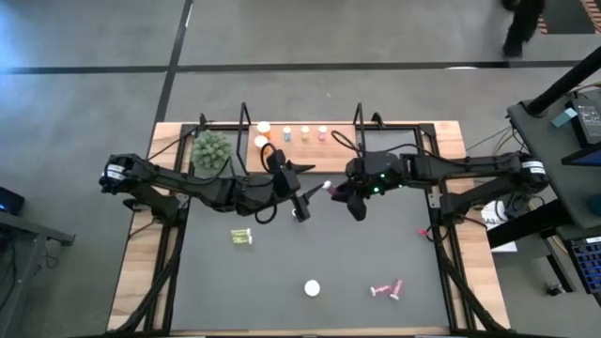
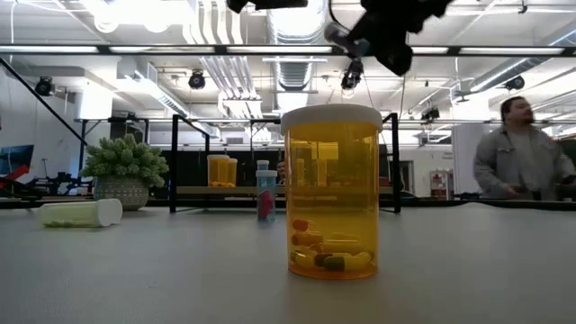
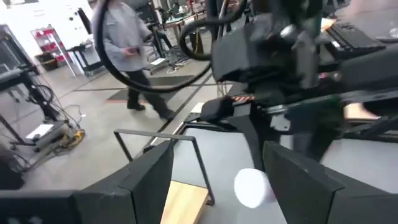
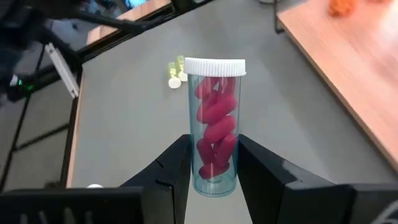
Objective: Pick and place medicine bottles onto shelf by color
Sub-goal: Put the right blue pill bottle on the shelf aligned with the other blue pill bottle
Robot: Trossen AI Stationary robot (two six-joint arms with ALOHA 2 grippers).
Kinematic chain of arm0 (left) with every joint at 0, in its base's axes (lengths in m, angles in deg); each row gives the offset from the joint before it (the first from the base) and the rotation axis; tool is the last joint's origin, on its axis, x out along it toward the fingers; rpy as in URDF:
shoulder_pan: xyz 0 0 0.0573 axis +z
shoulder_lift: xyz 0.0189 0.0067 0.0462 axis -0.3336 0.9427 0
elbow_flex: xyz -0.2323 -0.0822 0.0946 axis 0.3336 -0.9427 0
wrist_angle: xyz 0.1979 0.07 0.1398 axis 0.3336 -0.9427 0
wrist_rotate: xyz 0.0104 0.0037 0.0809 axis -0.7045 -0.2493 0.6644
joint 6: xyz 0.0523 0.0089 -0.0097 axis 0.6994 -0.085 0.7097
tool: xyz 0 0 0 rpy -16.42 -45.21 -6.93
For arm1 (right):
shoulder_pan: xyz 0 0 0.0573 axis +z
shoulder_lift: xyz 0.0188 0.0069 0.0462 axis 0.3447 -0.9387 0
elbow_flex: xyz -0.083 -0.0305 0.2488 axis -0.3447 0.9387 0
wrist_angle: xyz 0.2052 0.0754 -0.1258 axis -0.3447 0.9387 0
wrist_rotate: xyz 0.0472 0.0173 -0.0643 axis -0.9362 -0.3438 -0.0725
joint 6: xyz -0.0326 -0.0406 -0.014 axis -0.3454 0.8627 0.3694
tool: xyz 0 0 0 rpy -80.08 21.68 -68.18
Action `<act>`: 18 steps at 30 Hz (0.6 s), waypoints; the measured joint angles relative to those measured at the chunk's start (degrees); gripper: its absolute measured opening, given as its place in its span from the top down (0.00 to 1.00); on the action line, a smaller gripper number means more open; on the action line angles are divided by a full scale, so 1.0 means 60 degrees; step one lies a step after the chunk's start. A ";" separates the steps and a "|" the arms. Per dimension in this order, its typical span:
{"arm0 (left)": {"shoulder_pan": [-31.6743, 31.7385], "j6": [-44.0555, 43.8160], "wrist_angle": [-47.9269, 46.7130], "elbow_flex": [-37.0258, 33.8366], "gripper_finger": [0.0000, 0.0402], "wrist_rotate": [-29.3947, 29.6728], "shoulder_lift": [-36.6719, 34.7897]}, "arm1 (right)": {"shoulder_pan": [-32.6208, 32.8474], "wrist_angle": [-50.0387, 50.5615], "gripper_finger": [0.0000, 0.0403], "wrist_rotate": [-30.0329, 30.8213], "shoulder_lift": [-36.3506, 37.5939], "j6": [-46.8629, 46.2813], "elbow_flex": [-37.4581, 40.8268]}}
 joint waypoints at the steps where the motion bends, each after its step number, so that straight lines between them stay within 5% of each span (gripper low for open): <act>1: 0.0000 0.0051 -0.0011 -0.0002 0.42 0.0118 0.0000 | 0.0067 0.0126 0.72 -0.0005 -0.0165 0.0129 -0.0267; 18: -0.0207 0.0924 -0.0066 -0.0025 0.42 0.1500 -0.0007 | 0.0306 0.1408 0.72 0.0120 -0.1436 0.0758 -0.2633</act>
